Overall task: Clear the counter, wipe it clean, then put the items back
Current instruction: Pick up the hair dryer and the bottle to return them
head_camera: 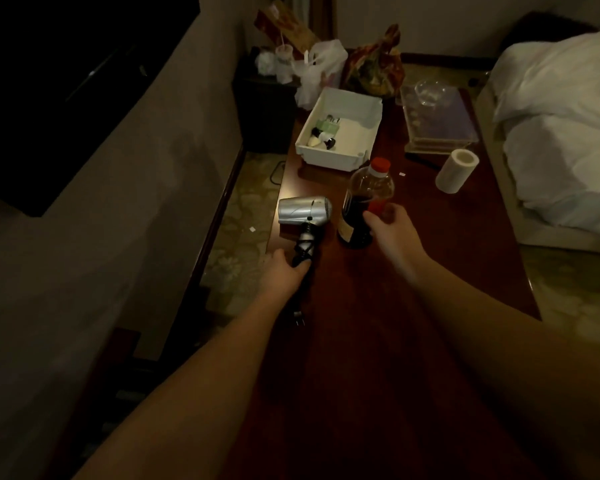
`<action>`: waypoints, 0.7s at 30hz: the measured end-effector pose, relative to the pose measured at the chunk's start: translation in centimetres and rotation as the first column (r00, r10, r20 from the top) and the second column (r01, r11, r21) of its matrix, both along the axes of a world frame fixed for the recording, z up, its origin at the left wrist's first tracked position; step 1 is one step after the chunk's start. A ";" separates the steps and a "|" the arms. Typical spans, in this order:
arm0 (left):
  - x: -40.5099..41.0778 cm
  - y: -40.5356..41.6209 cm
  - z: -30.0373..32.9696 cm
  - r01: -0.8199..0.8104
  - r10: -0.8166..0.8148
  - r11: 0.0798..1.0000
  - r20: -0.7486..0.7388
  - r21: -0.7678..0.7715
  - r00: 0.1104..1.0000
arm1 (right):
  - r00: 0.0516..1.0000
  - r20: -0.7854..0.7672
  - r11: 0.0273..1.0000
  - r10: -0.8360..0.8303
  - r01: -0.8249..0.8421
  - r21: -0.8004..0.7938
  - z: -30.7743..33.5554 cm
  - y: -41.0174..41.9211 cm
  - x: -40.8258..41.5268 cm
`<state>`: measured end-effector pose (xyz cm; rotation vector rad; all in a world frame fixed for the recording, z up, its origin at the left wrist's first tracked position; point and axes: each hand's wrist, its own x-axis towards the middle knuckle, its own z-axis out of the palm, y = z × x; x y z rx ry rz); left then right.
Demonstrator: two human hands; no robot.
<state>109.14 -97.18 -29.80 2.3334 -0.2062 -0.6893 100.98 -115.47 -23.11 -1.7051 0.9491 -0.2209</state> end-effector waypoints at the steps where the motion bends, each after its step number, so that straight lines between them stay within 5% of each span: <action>1: 0.7 -0.5 -0.7 -0.001 0.001 1.000 -0.003 0.006 1.000 | 1.000 0.005 1.000 -0.012 0.011 0.022 -0.2 0.0 0.5; 14: 2.6 -3.4 -3.4 -0.066 0.052 0.996 -0.216 -0.058 0.975 | 0.979 -0.189 0.997 0.070 -0.076 -0.023 -1.5 -0.6 0.9; 21: 0.7 -0.5 -2.7 -0.243 0.132 0.950 -0.454 -0.197 0.881 | 0.954 -0.254 0.985 0.157 -0.168 -0.024 -0.9 1.0 -4.1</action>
